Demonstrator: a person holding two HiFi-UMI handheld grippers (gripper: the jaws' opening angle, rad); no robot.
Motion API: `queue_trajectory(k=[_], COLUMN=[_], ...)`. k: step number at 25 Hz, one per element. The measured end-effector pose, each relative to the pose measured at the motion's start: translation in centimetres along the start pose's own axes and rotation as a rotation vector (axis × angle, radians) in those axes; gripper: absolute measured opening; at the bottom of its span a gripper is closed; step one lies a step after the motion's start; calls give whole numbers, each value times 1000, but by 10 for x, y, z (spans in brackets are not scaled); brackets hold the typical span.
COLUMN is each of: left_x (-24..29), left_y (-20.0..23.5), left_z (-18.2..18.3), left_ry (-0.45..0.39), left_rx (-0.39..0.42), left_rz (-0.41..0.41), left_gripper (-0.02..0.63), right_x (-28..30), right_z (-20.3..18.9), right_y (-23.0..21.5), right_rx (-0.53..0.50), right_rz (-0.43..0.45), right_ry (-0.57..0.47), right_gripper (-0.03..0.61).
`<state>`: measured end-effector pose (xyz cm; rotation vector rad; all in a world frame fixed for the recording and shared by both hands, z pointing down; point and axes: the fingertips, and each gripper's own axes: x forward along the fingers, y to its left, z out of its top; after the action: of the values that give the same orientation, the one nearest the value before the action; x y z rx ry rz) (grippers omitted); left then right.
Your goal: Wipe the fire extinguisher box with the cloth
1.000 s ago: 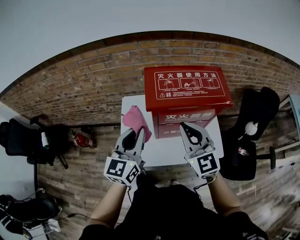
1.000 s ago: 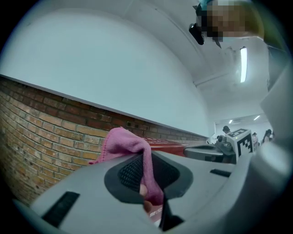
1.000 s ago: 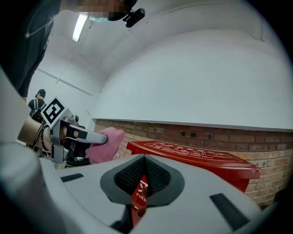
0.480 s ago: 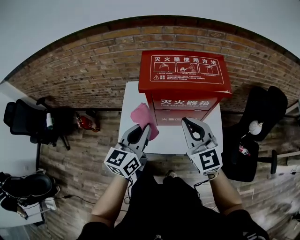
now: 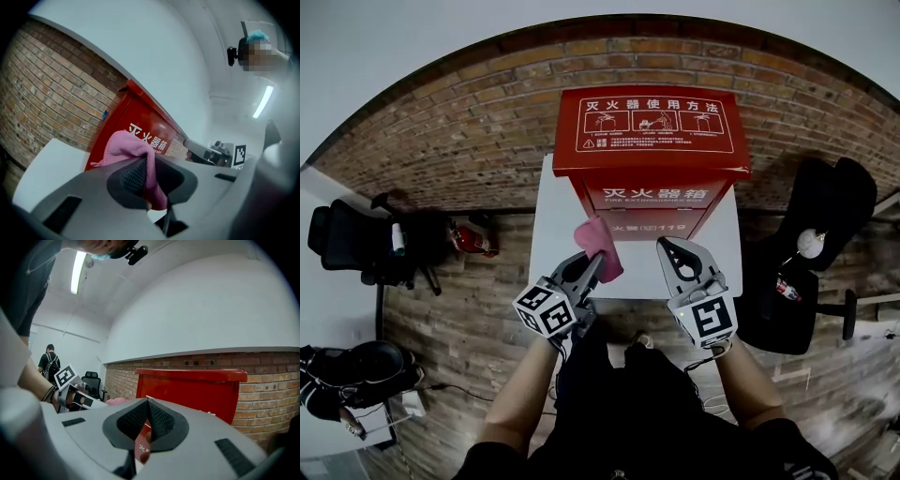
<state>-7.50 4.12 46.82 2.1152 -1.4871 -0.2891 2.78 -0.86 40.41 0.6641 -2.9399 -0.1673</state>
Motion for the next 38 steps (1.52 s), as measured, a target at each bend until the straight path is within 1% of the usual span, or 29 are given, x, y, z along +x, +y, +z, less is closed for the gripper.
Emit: queue_trajectory(k=[3, 5, 10, 13, 17, 20, 24, 31, 38], left_x=[12, 20, 40, 50, 61, 69, 80, 87, 79], left_y=[8, 18, 53, 74, 94, 107, 124, 147, 169], left_z=[-21, -38, -93, -128, -170, -197, -224, -261, -297], left_ry=[19, 38, 124, 170, 209, 267, 336, 403, 472], left_rx=[-60, -92, -174, -229, -310, -325, -354, -412, -426], left_rz=[-52, -72, -79, -82, -87, -56, -40, -12, 49], left_gripper=[66, 66, 66, 66, 66, 66, 66, 67, 66], right_x=[-4, -6, -12, -17, -19, -20, -20, -22, -31], right_z=[-9, -15, -37, -54, -67, -81, -95, -113, -127], right_y=[-6, -9, -11, -5, -1, 2, 4, 1, -5], right_rx=[7, 6, 62, 79, 81, 92, 86, 66, 70], right_rz=[-15, -28, -69, -76, -97, -108, -104, -105, -119], right_ry=[20, 33, 94, 143, 156, 182, 210, 252, 286], right_gripper=[20, 20, 20, 20, 20, 20, 20, 20, 20])
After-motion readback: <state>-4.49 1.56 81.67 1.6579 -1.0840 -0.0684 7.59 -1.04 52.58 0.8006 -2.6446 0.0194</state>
